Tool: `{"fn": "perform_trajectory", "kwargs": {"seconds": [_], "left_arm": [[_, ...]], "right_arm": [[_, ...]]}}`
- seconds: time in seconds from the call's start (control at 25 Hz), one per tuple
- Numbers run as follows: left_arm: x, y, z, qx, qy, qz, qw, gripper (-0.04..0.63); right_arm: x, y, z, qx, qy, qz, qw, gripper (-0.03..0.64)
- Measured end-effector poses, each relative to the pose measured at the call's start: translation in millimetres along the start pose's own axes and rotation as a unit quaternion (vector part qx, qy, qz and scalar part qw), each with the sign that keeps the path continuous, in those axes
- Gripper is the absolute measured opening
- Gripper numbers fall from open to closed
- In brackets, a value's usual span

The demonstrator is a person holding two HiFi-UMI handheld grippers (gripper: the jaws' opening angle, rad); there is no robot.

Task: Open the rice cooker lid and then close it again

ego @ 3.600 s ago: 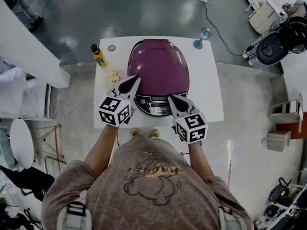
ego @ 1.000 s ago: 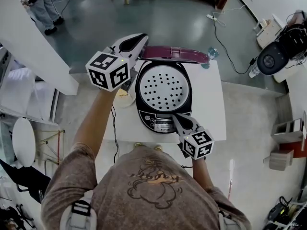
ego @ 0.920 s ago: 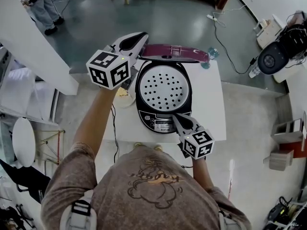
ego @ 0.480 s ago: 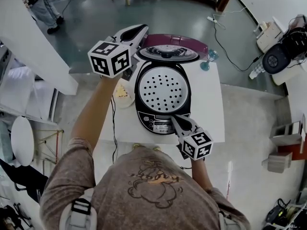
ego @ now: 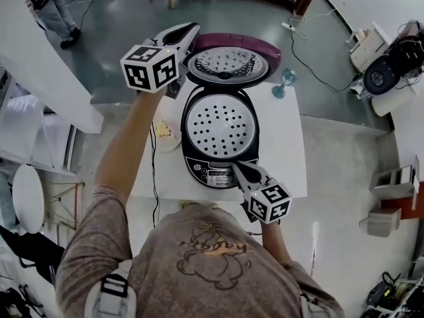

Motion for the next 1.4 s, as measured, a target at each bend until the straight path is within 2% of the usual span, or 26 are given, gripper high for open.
{"fn": "perform_trajectory", "kwargs": {"seconds": [0.28,0.76,0.96,1.4], "left_arm": [[-10.6,0.7,-12.1,0.007,0.01,-0.003,0.9999,0.021],[-14.8,0.4,-17.2,0.001,0.001,-0.005,1.0,0.02],[-16.3,1.6,-10.5,0.004,0.005,-0.011,0.9999,0.02],[-26.8,4.9,29.3,0.021,0.011,0.009,0.9997,0.021]], "right_arm": [[1.0,0.6,0.9,0.004,0.004,-0.006,1.0,0.005],[2.0,-0.5,0.7,0.004,0.007,-0.01,1.0,0.005],[2.2,-0.7,0.4,0.004,0.004,-0.009,1.0,0.005],[2.4,-1.0,-0.5,0.0,0.001,-0.005,1.0,0.005]]}}
Point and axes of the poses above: the fingertips, and each gripper's own axes: z backward along the fingers, x to its right, y out of its top, the point moved 5 cm from there along z, backward along the fingers
